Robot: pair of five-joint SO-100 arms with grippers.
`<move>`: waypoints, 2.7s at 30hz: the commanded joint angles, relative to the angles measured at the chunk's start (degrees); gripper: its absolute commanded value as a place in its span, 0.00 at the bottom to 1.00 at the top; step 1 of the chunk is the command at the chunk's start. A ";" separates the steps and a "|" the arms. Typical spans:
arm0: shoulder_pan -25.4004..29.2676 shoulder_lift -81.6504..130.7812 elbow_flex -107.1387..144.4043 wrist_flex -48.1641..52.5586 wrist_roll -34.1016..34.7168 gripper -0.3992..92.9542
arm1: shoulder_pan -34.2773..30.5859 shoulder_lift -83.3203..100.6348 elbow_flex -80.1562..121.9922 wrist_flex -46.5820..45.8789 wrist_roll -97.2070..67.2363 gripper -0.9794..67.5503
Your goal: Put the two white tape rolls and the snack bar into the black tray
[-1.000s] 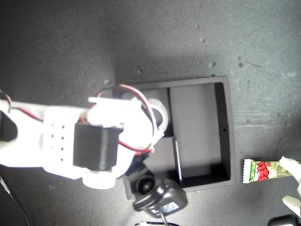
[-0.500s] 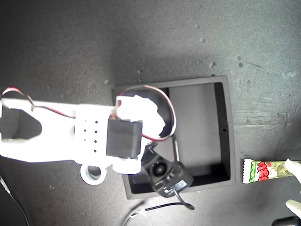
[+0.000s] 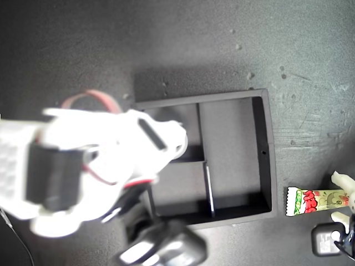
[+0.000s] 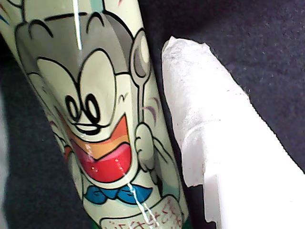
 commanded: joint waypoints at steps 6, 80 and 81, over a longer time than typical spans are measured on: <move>15.29 10.55 19.69 0.26 -10.20 0.12 | 4.04 1.05 -11.78 18.02 1.23 0.01; 22.15 -32.34 6.68 -3.43 -27.60 0.12 | 30.50 -36.04 -81.39 24.43 -111.18 0.01; 22.15 -32.78 5.98 -3.08 -27.60 0.10 | 31.38 -36.04 -80.33 23.12 -111.18 0.01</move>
